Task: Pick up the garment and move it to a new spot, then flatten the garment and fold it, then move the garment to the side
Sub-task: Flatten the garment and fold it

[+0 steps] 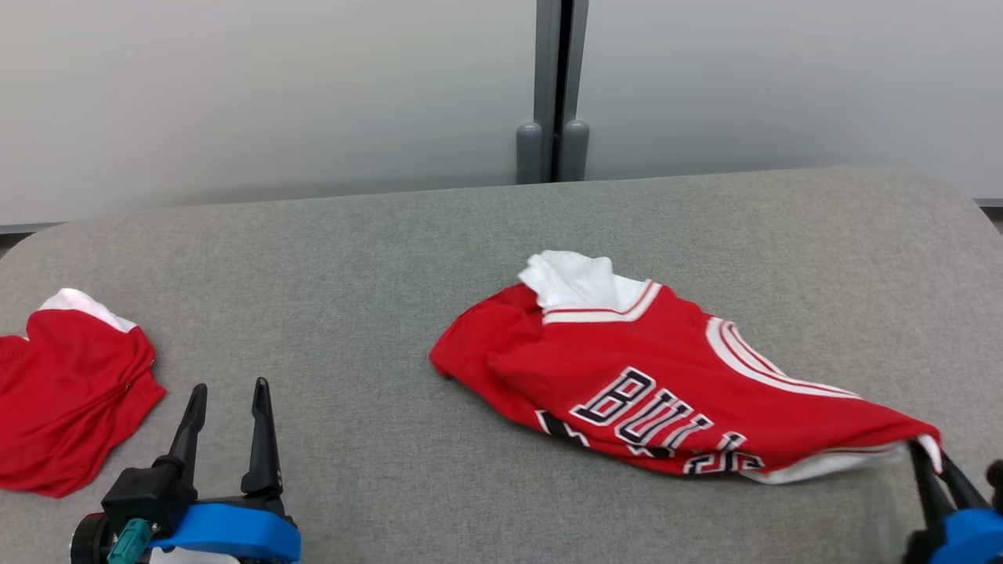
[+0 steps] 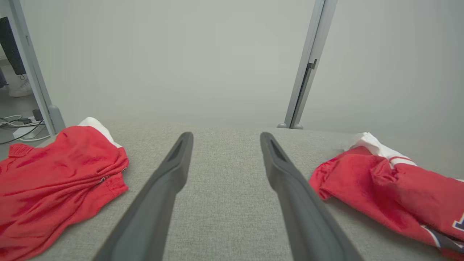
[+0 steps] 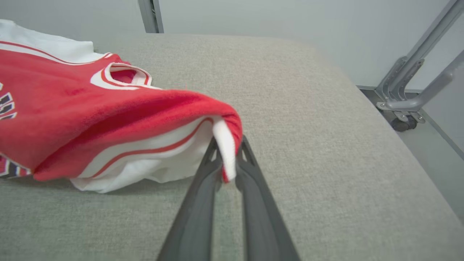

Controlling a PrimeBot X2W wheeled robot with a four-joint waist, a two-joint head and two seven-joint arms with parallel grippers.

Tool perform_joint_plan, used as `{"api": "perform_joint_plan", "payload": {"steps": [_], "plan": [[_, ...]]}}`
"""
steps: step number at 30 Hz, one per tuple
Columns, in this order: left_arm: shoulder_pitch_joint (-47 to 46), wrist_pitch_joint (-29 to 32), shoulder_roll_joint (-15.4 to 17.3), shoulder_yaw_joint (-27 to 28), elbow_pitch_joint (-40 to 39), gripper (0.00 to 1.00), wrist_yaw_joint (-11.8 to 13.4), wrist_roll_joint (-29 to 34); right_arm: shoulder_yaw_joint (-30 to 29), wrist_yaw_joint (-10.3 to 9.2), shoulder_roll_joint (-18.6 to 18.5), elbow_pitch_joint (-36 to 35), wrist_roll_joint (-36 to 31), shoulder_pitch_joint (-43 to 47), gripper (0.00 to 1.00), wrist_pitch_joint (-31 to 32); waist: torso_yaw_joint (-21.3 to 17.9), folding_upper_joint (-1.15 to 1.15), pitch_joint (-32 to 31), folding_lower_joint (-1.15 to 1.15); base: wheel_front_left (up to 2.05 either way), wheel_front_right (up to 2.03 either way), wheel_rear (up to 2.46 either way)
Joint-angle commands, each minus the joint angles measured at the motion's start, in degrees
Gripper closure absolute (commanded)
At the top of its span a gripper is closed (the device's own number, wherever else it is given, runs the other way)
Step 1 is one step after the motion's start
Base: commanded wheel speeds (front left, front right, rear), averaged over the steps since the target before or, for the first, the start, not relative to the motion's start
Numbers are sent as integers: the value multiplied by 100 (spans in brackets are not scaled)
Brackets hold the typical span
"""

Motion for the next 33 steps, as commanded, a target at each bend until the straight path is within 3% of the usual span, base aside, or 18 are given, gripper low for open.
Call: {"api": "perform_joint_plan", "payload": {"steps": [1, 3, 4, 5, 6, 11, 17, 20, 25, 33], "plan": [[-26, -16, 2, 29, -24, 0, -15, 38, -123, -1, 9, -182, -33, 179, 100, 109, -15, 0, 6, 1, 0, 0, 0], [-36, -16, 8, 23, -22, 0, -15, 40, -307, -1, 73, -520, -112, 410, 100, 370, -30, 0, 22, 1, 0, 0, 0], [-44, -16, 13, 18, -19, 0, -15, 37, -366, -1, 127, -695, -120, 483, 90, 466, -35, 0, 30, 1, 0, 0, 0], [-52, -16, 17, 12, -14, 0, -15, 30, -401, -1, 169, -844, -139, 552, 30, 544, -37, 0, 34, 1, 0, 0, 0], [-62, -16, 22, 7, -8, 0, -15, 23, -437, -1, 211, -988, -161, 619, 0, 605, -34, 0, 38, 1, 0, 0, 0], [-99, -16, 50, 8, 11, 0, -15, -21, -421, -1, 374, -1696, -197, 583, 0, 870, -25, 0, 63, 1, 0, 0, 0], [-114, -15, 93, 26, 10, 0, -15, -42, -245, -1, 358, -2755, -323, 214, 0, 1307, 25, 0, 97, 1, 0, 0, 0], [-165, -15, 86, 26, -12, 0, -15, -36, 38, -1, 304, -2960, -381, -85, 0, 1461, 65, 0, 146, 1, 0, 0, 0], [-293, -15, 95, -18, -12, 0, -15, -59, 595, -1, 231, -2647, -415, -879, 0, 1444, 221, 0, 292, 1, 0, 0, 0], [-558, -15, 104, -133, -3, 0, -15, -115, 1168, -1, -51, -1275, -489, -2240, 0, 1321, 679, 0, 585, 1, 0, 0, 0]]}}
